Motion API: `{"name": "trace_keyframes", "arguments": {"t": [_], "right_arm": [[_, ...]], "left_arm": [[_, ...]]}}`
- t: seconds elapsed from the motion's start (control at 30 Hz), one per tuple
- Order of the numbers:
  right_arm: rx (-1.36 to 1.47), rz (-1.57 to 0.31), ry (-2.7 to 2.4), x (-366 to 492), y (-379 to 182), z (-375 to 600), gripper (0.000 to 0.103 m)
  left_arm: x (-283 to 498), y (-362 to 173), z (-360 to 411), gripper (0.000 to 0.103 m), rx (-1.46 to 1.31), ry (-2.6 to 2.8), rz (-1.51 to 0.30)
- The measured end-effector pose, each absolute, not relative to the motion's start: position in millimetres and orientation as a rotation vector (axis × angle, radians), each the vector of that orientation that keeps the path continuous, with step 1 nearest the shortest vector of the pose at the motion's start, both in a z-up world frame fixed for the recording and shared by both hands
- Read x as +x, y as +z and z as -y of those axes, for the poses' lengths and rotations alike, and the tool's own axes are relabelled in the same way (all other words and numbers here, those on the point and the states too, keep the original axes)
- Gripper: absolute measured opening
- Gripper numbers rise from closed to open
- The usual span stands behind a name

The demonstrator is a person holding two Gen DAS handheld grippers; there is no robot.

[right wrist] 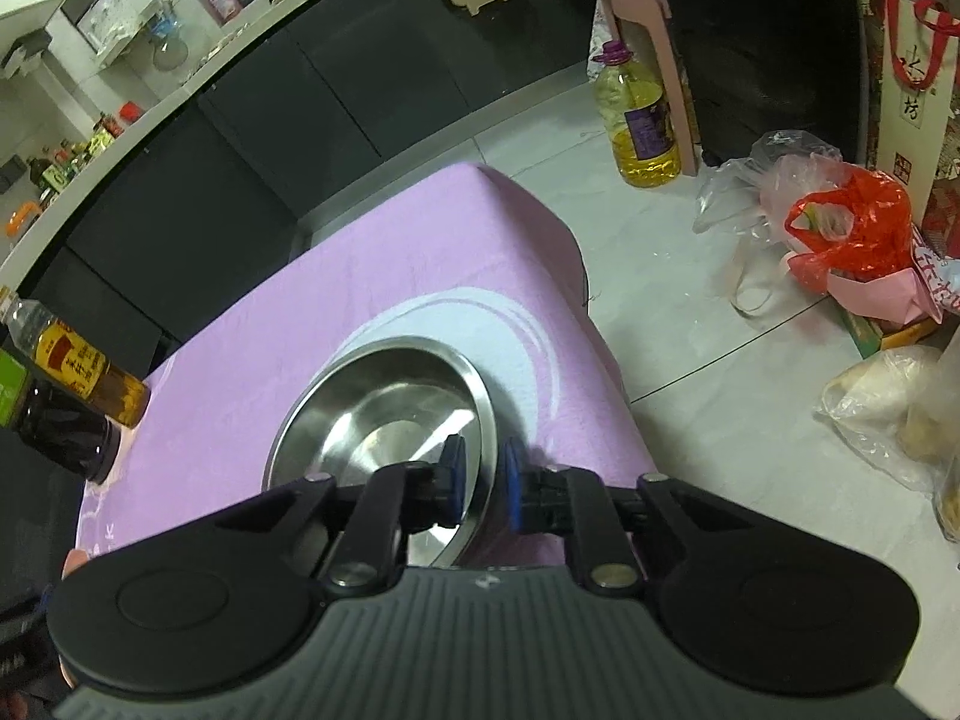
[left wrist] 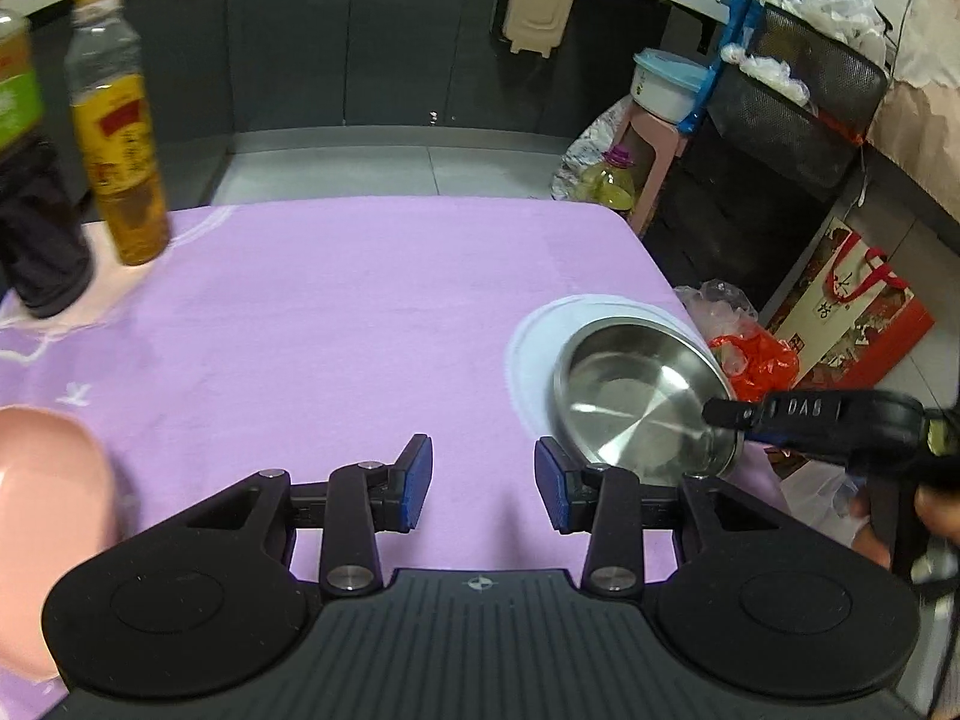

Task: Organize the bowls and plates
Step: 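Close both tools on the rim of the steel bowl, then carry the steel bowl with both tools and lower it onto the pink dish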

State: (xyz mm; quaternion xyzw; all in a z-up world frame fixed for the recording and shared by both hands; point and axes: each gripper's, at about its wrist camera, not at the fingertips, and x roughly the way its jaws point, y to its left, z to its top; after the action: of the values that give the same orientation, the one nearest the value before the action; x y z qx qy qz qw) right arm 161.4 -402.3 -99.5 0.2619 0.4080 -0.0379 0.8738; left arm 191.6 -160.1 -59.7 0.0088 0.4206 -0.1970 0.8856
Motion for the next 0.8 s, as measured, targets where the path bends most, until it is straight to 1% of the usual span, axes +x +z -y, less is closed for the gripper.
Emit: {"name": "trace_keyframes", "arguments": {"t": [0.13,0.37,0.47,0.53,0.57,0.6,0.8], "right_arm": [[0.525,-0.848,-0.076,160.4,-100.4,400.6,0.01],[0.494,-0.853,-0.058,160.1,-100.2,398.4,0.01],[0.491,-0.852,-0.056,160.6,-100.6,398.7,0.01],[0.486,-0.853,-0.057,161.0,-100.3,397.7,0.01],[0.485,-0.854,-0.057,161.1,-100.2,397.2,0.01],[0.485,-0.855,-0.056,161.1,-100.0,396.2,0.01],[0.475,-0.827,-0.041,146.6,-85.3,388.3,0.011]], "left_arm": [[202.9,-73.3,179.4,0.036,0.04,-0.389,-0.87],[224.3,-85.9,191.5,0.036,-0.055,-0.376,-0.887],[227.5,-91.8,199.0,0.036,-0.05,-0.392,-0.915],[226.9,-95.4,203.4,0.032,-0.041,-0.411,-0.926],[225.3,-96.4,205.1,0.015,-0.037,-0.426,-0.929],[222.4,-96.1,206.5,0.01,-0.027,-0.437,-0.933],[194.5,-66.6,192.8,0.01,0.019,-0.445,-0.848]]}}
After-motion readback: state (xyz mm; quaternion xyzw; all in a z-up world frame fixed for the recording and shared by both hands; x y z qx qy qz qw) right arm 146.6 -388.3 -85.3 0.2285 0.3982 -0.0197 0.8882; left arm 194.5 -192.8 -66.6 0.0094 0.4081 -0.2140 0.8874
